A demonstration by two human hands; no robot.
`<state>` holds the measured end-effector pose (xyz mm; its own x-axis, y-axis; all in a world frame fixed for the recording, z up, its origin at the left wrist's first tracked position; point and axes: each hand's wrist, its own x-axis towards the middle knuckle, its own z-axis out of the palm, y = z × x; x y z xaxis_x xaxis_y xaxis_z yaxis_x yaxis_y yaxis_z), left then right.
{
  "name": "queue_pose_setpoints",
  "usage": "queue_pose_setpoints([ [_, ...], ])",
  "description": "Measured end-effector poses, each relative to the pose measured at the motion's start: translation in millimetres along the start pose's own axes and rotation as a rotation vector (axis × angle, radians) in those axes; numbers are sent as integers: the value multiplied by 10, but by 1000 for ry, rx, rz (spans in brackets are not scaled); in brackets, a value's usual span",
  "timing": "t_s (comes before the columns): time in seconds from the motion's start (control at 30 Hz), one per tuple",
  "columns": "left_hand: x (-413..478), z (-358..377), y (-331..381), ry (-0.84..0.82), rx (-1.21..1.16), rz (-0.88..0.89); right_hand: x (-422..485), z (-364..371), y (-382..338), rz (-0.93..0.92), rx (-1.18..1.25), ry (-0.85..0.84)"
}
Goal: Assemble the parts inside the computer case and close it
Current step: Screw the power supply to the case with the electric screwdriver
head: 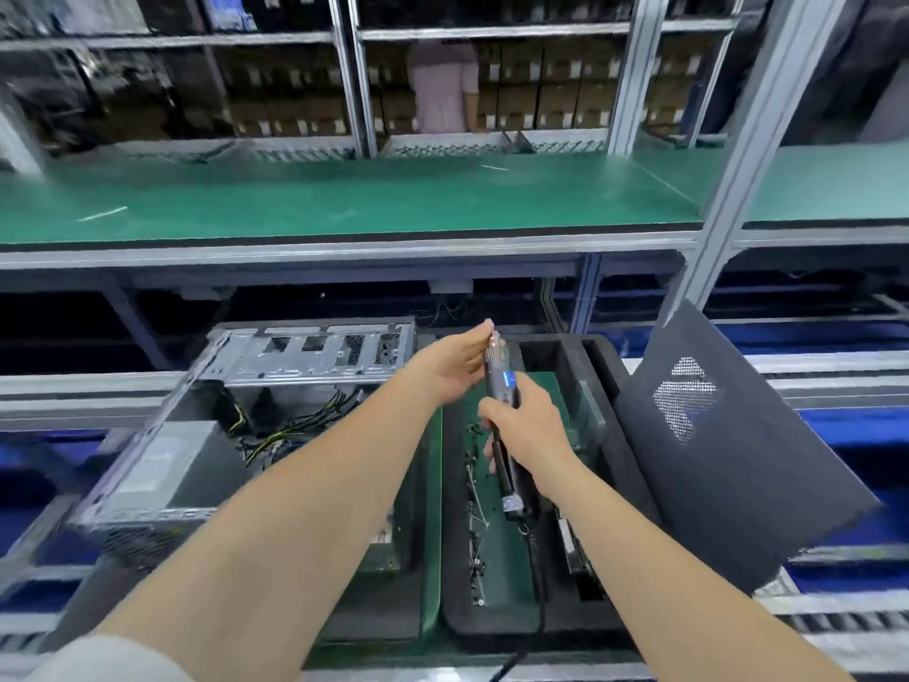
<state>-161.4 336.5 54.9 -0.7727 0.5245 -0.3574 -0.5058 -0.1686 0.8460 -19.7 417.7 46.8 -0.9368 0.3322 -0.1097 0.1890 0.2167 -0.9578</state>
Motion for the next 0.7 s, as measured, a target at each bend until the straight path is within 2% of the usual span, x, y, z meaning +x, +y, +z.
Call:
queue_pose_setpoints([
  [0.2, -856, -289, 43, 84, -29, 47, -623, 264, -116, -122, -96, -103],
  [0.4, -1817, -761, -211, 176, -55, 59, -1316, 642, -3, -196, -206, -199],
  [0.6, -2595, -1391, -419, 319, -101, 65, -1829, 1245, 31, -232, -251, -315],
  [0.7, -2891, -1757, -441, 342, -34, 52, -2007, 1559, -21, -190, -276, -407],
])
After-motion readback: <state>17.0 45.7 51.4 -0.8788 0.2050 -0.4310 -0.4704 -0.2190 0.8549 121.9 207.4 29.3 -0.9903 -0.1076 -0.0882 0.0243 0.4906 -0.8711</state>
